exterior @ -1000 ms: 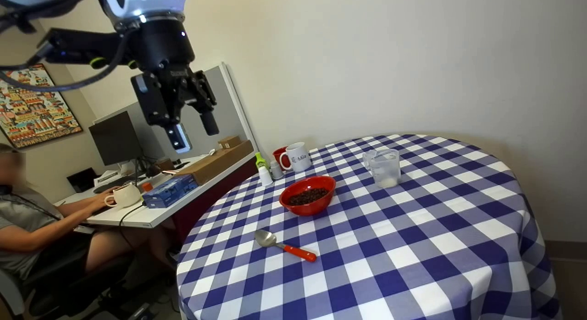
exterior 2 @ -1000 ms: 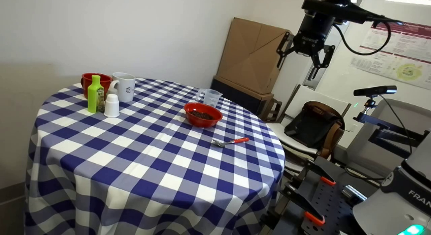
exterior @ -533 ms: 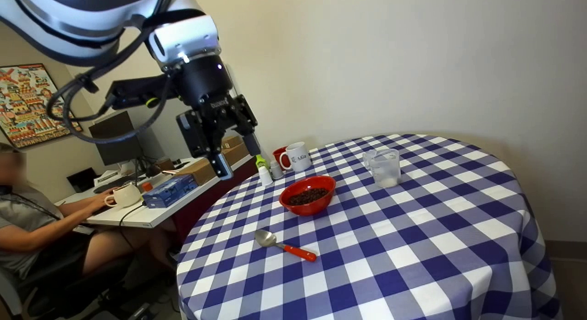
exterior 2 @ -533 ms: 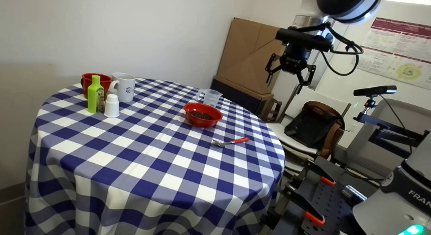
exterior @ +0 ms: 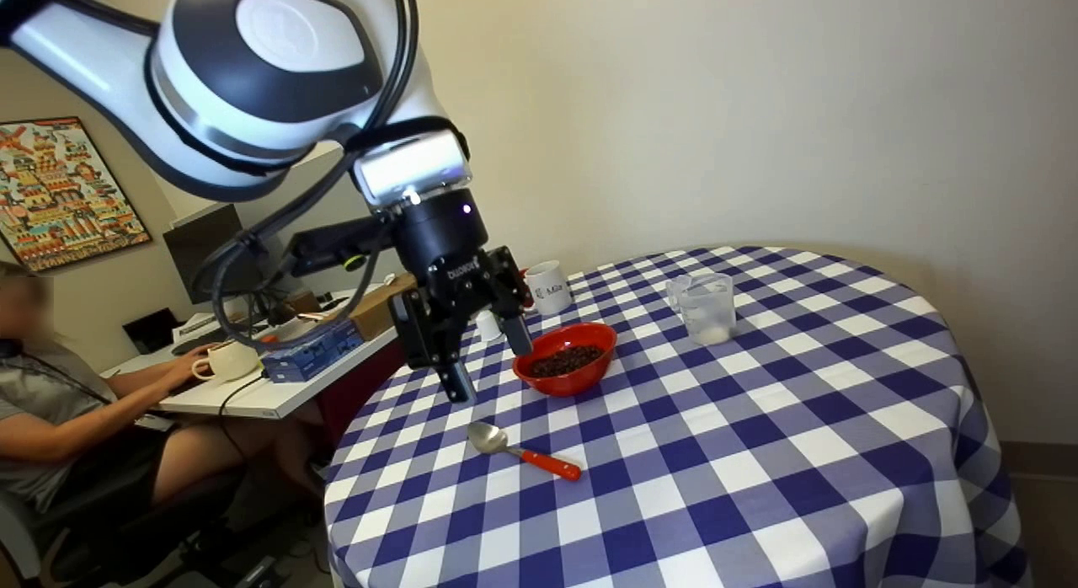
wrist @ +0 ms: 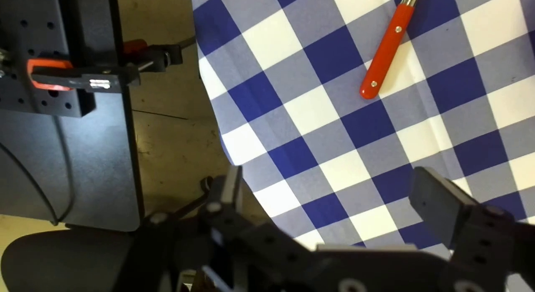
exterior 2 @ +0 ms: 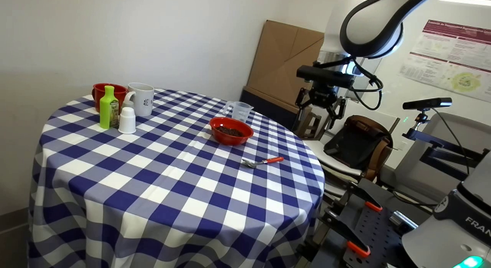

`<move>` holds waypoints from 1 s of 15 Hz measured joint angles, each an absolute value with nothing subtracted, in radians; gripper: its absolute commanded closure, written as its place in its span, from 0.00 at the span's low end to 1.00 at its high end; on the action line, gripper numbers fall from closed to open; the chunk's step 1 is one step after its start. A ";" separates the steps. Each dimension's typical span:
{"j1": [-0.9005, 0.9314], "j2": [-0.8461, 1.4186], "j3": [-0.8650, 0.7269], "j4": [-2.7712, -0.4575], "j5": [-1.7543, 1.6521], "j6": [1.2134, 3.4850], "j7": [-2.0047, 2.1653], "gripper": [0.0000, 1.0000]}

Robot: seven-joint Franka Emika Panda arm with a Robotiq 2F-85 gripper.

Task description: Use the spoon to place contents from the red bowl into the clear jug.

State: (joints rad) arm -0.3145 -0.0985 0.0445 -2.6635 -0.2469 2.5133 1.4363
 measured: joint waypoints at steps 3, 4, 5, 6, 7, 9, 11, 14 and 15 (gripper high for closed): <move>-0.277 -0.001 0.008 -2.637 -0.250 2.571 1.445 0.00; -0.259 0.029 -0.003 -2.624 -0.250 2.594 1.445 0.00; -0.240 0.057 -0.013 -2.610 -0.250 2.615 1.446 0.00; -0.219 0.082 -0.024 -2.594 -0.250 2.634 1.451 0.00; -0.196 0.106 -0.035 -2.577 -0.250 2.650 1.459 0.00; -0.149 0.149 -0.060 -2.548 -0.257 2.676 1.481 0.00; -0.106 0.189 -0.088 -2.529 -0.262 2.697 1.497 0.00; -0.045 0.249 -0.136 -2.519 -0.267 2.731 1.520 0.00; -0.025 0.268 -0.154 -2.518 -0.272 2.744 1.530 0.00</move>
State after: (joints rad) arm -0.0250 0.2683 -0.1545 -2.5185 -0.2720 2.7437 1.5297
